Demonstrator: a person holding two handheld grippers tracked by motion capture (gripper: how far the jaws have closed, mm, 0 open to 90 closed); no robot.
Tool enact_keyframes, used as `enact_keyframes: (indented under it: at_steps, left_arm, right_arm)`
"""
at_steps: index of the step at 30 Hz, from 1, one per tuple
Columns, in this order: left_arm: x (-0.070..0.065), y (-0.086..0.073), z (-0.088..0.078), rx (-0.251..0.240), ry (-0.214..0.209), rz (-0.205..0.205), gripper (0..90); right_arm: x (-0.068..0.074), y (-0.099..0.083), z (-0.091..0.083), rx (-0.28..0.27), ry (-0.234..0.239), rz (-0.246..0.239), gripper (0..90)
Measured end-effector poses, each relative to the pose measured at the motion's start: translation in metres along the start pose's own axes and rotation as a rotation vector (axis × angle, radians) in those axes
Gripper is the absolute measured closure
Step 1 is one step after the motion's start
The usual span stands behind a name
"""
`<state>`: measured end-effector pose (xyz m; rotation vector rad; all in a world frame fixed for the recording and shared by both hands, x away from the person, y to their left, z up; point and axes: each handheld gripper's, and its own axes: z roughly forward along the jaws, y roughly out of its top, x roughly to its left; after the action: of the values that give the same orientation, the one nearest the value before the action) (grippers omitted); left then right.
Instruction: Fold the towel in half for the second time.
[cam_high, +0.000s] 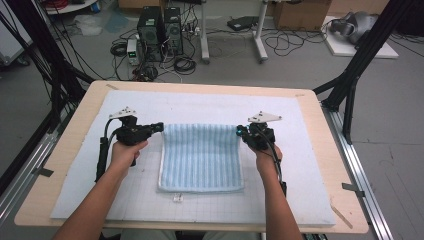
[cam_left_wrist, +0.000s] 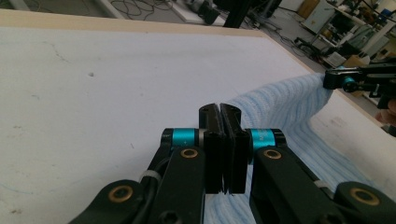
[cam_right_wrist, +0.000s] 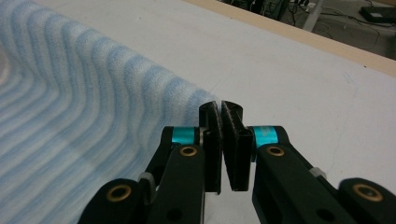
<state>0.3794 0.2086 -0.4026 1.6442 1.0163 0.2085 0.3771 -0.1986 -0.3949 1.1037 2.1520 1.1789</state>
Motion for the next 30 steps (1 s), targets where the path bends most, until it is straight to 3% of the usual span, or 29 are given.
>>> enact_keyframes:
  at_steps: [4,7,10,12,17,19,23,30]
  left_arm:
    - [-0.01,-0.005,-0.013,-0.004,-0.005,0.03,87.8]
    - [-0.015,-0.013,-0.02,-0.001,-0.01,0.028,87.8]
    - [-0.02,-0.023,-0.027,-0.006,-0.019,0.021,87.8]
    - [-0.025,-0.029,-0.031,0.008,-0.016,0.043,87.7]
    - [-0.033,-0.047,-0.042,-0.01,-0.026,0.026,87.7]
    - [-0.036,-0.052,-0.046,0.004,-0.021,0.037,87.6]
    - [-0.042,-0.063,-0.053,-0.014,-0.036,0.039,87.5]
    - [-0.052,-0.079,-0.061,0.014,-0.04,0.064,87.4]
  right_arm:
    - [0.007,-0.008,-0.014,-0.02,0.015,0.007,86.9]
    - [0.013,-0.012,-0.024,-0.042,0.032,0.004,86.8]
    - [0.02,-0.018,-0.03,-0.026,0.037,-0.019,86.8]
    - [0.024,-0.023,-0.036,-0.033,0.041,-0.012,86.8]
    - [0.034,-0.036,-0.048,-0.035,0.051,-0.011,86.8]
    - [0.039,-0.041,-0.052,-0.034,0.055,-0.015,86.7]
    - [0.044,-0.046,-0.059,-0.031,0.056,-0.017,86.6]
    - [0.054,-0.06,-0.068,-0.022,0.06,-0.024,86.5]
